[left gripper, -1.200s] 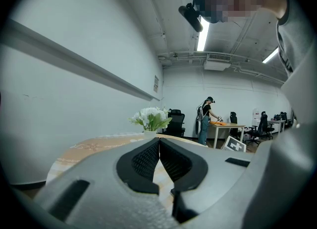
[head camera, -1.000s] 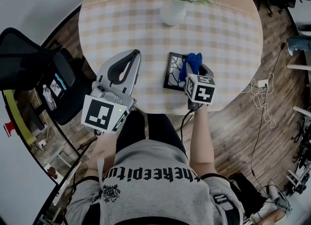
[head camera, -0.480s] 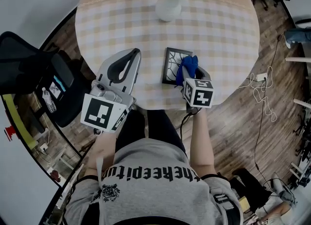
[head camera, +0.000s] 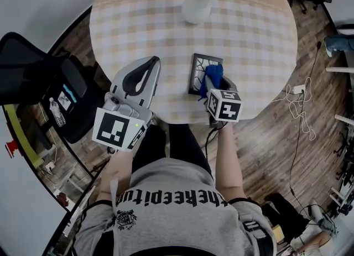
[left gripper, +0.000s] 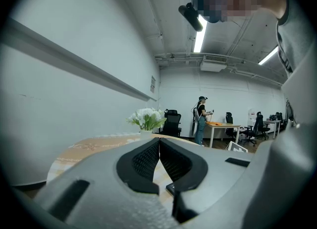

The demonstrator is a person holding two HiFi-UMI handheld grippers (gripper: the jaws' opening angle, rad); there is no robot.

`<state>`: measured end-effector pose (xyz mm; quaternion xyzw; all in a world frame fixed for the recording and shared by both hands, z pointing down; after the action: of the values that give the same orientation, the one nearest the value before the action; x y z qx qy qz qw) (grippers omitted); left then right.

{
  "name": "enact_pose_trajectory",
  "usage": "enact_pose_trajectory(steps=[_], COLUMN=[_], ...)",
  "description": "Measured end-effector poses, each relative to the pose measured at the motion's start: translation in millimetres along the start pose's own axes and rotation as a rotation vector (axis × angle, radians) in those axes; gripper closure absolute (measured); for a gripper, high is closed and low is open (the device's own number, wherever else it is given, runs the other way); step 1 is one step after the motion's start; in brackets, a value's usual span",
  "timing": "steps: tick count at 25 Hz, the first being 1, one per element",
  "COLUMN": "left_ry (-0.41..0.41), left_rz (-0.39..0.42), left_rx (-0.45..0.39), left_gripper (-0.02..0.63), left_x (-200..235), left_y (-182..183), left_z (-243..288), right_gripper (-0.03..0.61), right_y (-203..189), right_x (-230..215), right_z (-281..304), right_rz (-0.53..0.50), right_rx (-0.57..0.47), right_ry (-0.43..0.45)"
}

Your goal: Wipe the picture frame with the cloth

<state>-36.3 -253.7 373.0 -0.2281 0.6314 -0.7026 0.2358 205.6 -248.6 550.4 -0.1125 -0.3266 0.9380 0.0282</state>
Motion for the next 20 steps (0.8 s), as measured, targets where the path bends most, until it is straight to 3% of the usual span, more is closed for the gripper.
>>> enact_pose_trajectory(steps=[15,20], left_ry=[0.046,0.042], left_rz=[-0.008,-0.006], left_rx=[0.001,0.002], left_gripper=[0.597,0.597], left_x=[17,11], left_y=[-1,1], left_z=[-23,-20], right_gripper=[0.431,0.431], right_y=[6,6], right_x=[49,44], right_z=[14,12], right_rz=[-0.042,-0.048], right_rx=[0.019,0.022], right_ry=[0.058,0.054])
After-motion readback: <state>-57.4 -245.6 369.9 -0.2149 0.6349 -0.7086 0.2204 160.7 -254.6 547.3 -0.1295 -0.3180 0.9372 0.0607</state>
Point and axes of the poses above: the fingertips, and each gripper's own axes: z forward along the fingers, x to its left, y out of its top, the point moved 7 cm from there along -z, backward along the fingers, and after that the axes turned 4 degrees about z, right-handed, at the moved point
